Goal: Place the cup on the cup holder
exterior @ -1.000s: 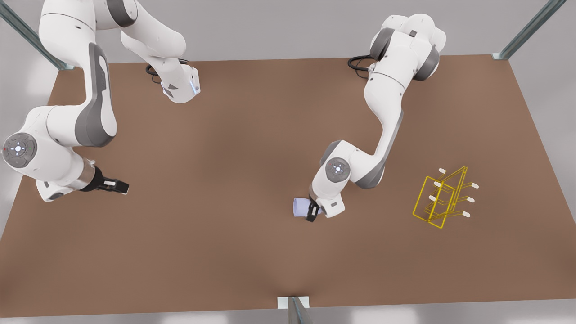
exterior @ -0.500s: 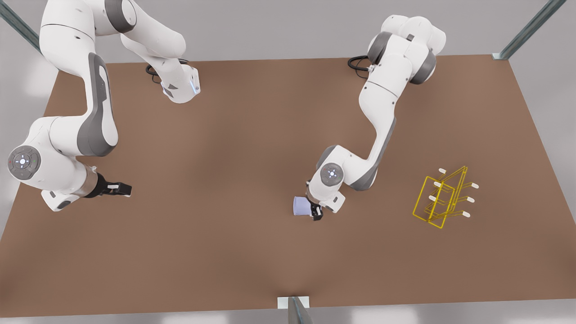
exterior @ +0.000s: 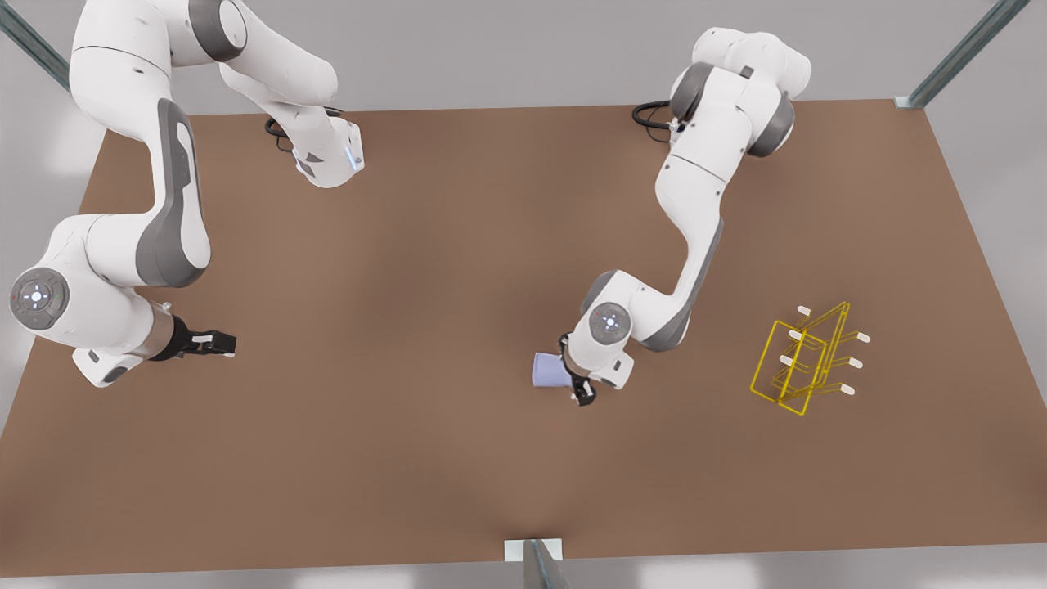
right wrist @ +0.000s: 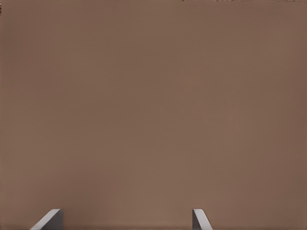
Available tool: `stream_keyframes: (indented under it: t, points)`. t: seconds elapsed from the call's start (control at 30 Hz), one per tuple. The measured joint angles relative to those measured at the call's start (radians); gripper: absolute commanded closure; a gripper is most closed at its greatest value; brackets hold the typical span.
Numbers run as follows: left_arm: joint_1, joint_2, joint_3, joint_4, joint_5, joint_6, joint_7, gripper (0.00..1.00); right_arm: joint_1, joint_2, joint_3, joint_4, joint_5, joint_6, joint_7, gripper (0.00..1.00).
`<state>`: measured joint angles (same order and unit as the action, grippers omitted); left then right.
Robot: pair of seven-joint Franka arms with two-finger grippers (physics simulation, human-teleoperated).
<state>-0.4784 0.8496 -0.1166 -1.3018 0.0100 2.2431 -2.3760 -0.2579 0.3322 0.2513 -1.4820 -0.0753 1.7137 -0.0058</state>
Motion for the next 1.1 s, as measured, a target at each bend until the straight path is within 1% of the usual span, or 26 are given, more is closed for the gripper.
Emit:
stream_keyframes:
  t: [0.23, 0.37, 0.6, 1.1]
  points:
    - [0.011, -0.03, -0.003, -0.085, 0.006, -0.035, 0.087, 0.0, -0.019, 0.005, -0.003, -0.002, -0.004, 0.0, -0.015, 0.0]
    - [0.0, -0.026, -0.012, -0.09, 0.001, -0.04, 0.129, 0.0, -0.032, 0.011, -0.003, 0.0, -0.004, 0.0, -0.02, 0.0]
    - [-0.009, -0.003, -0.023, -0.092, -0.005, 0.01, 0.184, 0.0, -0.023, 0.017, -0.002, 0.044, -0.009, -0.002, -0.026, 0.0]
    - [-0.033, 0.037, -0.023, -0.122, -0.005, 0.085, 0.251, 0.0, -0.035, 0.022, -0.003, 0.043, -0.004, -0.003, -0.03, 0.0]
